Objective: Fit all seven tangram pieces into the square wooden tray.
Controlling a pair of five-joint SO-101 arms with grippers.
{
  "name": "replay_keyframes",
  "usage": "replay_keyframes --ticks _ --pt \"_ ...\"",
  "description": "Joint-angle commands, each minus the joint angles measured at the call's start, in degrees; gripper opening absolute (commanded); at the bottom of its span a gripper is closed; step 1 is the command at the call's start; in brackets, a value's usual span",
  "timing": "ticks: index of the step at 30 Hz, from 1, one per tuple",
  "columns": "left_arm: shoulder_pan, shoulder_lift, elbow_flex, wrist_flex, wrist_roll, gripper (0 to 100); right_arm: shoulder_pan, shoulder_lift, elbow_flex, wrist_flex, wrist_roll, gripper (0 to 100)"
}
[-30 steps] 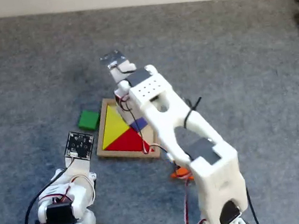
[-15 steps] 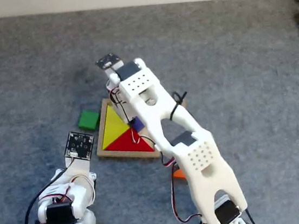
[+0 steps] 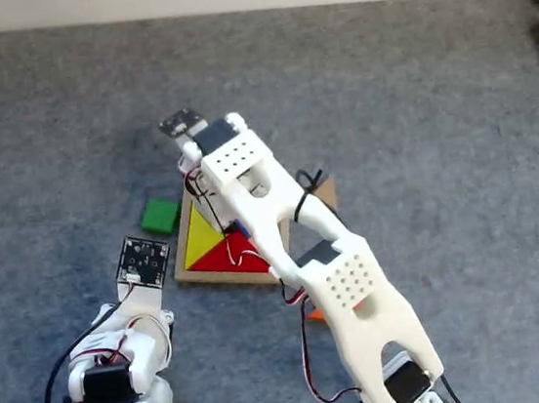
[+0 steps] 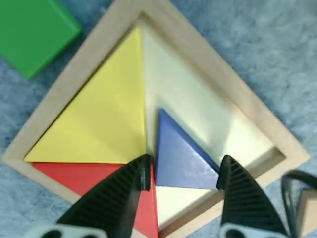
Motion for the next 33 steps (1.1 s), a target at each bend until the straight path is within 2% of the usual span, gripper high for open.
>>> replay_keyframes --ticks 1,5,10,18,23,33 --pt "-0.7 -0.4 1.0 0.2 0.2 0 1.8 1.7 -1.9 -0.7 -0.4 21.6" --pt "-0.7 -0.4 1.0 0.2 0.2 0 3.9 4.6 -1.9 -0.4 -0.4 21.5" --pt "-0.7 -0.4 1.0 0.2 0.2 0 5.3 4.9 -1.9 -0.2 1.8 16.6" --pt "-0.7 -0.4 1.0 0.2 0.2 0 5.5 5.3 -1.9 0.1 3.8 15.0" --pt "-0.7 -0.4 1.0 0.2 0.2 0 5.9 4.4 -2.6 0.5 7.8 3.7" --pt "-0.7 -0.4 1.0 0.2 0.2 0 8.7 -0.3 -8.8 5.1 8.0 3.7"
